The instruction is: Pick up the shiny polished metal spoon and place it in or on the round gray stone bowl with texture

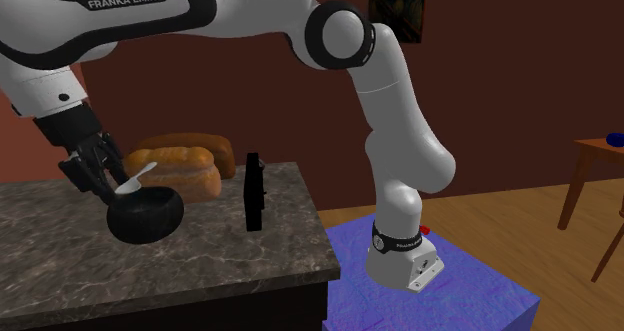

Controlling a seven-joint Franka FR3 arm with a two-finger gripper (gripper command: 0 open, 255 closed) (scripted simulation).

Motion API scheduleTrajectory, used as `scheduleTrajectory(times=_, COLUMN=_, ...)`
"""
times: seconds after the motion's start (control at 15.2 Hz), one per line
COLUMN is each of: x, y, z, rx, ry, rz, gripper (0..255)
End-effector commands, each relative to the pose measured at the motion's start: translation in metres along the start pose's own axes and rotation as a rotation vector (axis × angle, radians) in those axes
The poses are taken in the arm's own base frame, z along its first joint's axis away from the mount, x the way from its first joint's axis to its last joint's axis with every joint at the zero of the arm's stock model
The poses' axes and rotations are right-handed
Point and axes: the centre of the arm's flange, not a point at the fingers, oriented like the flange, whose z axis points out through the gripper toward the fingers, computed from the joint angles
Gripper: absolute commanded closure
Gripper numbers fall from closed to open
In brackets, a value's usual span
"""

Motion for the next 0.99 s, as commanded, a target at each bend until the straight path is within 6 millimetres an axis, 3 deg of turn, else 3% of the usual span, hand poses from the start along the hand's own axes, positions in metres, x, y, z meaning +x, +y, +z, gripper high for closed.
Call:
scheduleTrajectory(times=0.0, x=0.003, y=-0.001, z=0.011, rx=0.0, ry=0.001, rz=0.0, gripper=255)
scheduleTrajectory(times=0.33, x=0.011, y=-0.004, z=0.039, rx=0.0, ry=0.001, rz=0.0, gripper=255)
scheduleTrajectory(times=0.86, x=0.011, y=-0.004, z=0.039, rx=0.0, ry=0.001, rz=0.0, gripper=255)
scheduleTrajectory(times=0.92, x=0.011, y=-0.004, z=0.039, rx=0.0, ry=0.001, rz=0.0, gripper=0)
